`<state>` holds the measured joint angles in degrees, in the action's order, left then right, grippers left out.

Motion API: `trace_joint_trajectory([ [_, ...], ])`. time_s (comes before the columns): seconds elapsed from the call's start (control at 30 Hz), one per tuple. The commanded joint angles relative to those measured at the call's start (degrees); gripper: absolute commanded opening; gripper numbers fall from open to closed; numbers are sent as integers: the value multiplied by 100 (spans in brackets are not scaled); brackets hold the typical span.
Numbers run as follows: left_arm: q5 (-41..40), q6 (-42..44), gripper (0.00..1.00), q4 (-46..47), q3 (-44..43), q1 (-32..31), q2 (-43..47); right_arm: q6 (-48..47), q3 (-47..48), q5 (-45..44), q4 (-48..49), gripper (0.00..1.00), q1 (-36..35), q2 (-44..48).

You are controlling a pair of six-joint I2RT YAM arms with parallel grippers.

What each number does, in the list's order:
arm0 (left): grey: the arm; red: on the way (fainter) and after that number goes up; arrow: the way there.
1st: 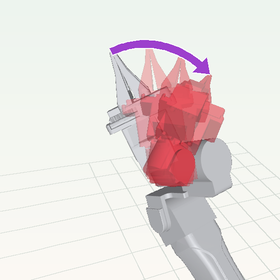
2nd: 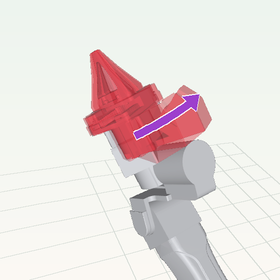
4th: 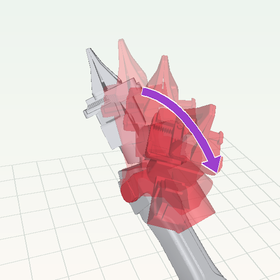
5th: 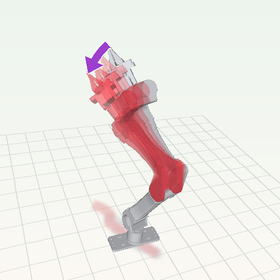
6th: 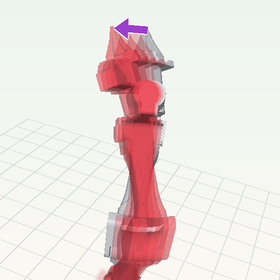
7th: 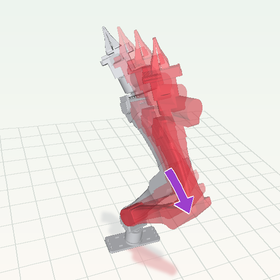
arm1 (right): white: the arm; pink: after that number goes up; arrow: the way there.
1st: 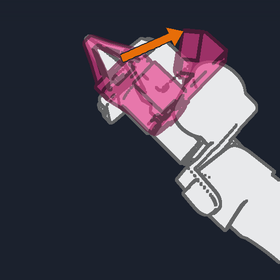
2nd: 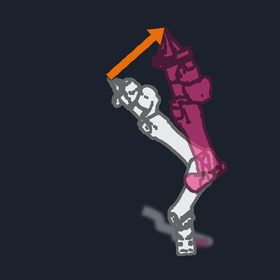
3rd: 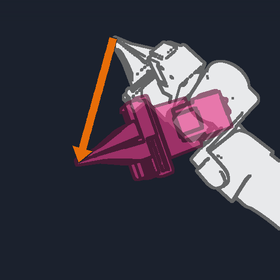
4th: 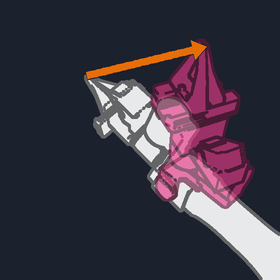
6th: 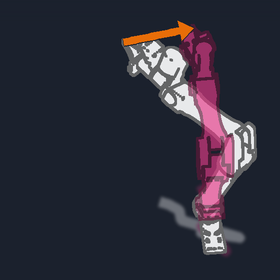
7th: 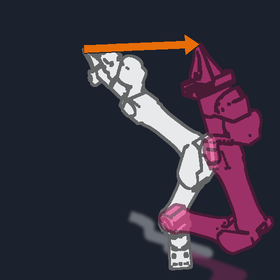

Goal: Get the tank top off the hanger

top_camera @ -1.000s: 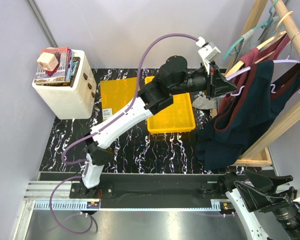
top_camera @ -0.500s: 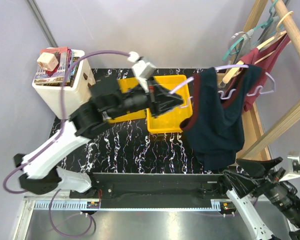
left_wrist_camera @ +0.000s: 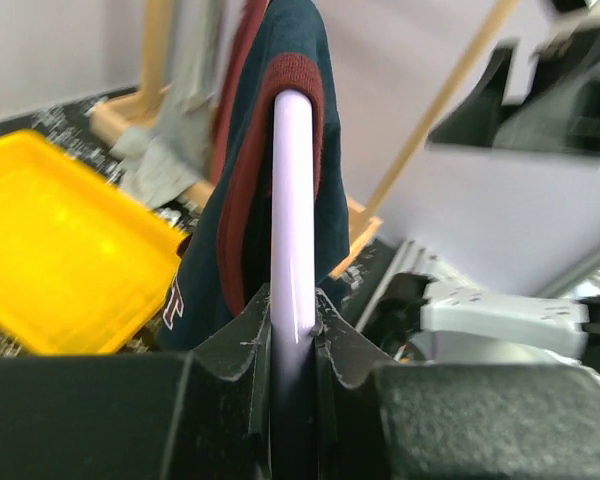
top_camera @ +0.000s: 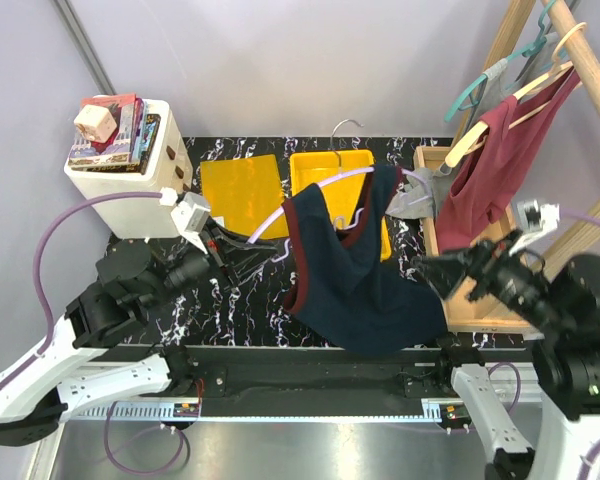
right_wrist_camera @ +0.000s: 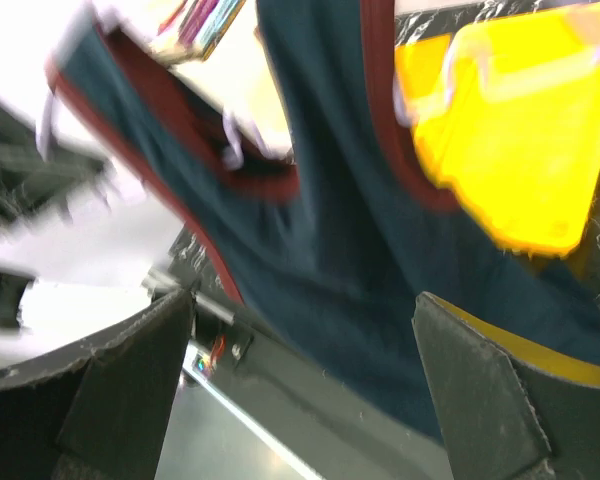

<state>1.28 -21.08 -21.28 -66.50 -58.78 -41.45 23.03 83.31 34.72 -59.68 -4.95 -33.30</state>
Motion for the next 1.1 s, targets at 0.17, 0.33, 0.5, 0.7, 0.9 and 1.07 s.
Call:
trace_joint_trajectory([
  [0.17,-787,210,0,396,655,25,217,-43,247,1125,502,100,996,-1222],
  [0.33,-717,271,0,598,910,34,120,-211,353,643,361,100,261,-1802],
  [0.5,-471,245,0,669,832,77,-152,131,229,-3268,554,100,-3648,-2538],
  [0.7,-356,61,0,563,980,130,40,9,661,-4841,1052,100,-4559,-2955],
  [0.9,-190,-177,0,554,1235,130,330,-158,818,-5335,1827,99,-4559,-3340],
  [1.07,-5,-247,0,669,1376,130,515,-53,547,-5423,2880,77,-4559,-3455],
])
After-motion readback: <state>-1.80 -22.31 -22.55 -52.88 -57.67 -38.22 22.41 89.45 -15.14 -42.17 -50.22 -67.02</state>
